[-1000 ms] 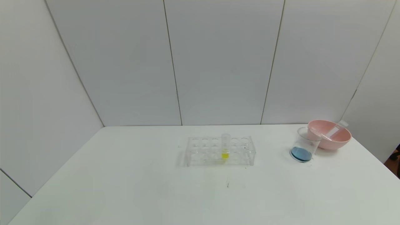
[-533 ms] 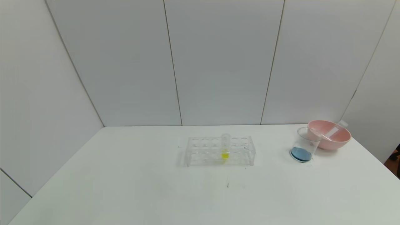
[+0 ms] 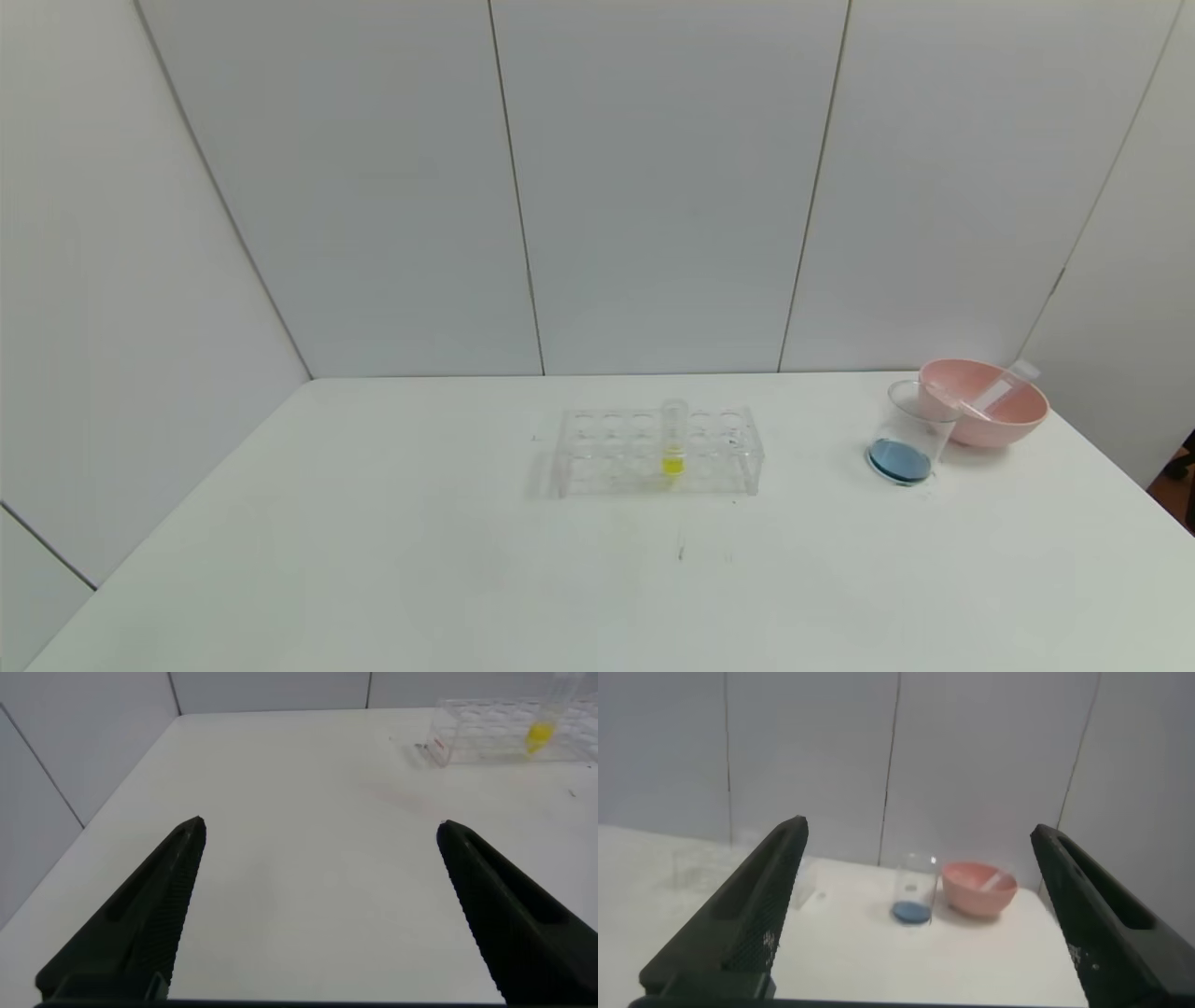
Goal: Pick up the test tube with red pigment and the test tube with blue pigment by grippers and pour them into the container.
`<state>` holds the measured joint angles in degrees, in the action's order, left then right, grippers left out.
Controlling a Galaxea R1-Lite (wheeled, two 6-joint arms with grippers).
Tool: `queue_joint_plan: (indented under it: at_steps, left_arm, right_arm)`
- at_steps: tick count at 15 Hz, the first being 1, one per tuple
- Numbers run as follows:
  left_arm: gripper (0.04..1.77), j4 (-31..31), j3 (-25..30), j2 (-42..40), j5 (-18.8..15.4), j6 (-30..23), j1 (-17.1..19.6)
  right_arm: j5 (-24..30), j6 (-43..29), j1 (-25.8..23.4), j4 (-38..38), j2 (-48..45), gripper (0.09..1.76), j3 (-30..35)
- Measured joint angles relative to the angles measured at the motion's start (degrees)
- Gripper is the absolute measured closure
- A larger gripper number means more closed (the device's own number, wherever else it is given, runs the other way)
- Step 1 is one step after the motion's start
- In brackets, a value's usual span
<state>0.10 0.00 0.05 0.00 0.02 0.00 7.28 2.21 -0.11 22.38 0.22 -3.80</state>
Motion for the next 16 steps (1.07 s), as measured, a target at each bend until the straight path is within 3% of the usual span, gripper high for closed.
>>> queue_joint_plan:
  at_steps: [5, 16]
  left_arm:
    - [0.05, 0.0, 0.0, 0.0, 0.0, 0.0, 0.0]
    - [0.05, 0.0, 0.0, 0.0, 0.0, 0.0, 0.0]
  right_arm:
    - [-6.9, -0.3, 0.0, -22.6, -0.3, 0.14, 3.7]
    - [-7.1, -1.2, 0.0, -22.8, -0.3, 0.14, 3.8]
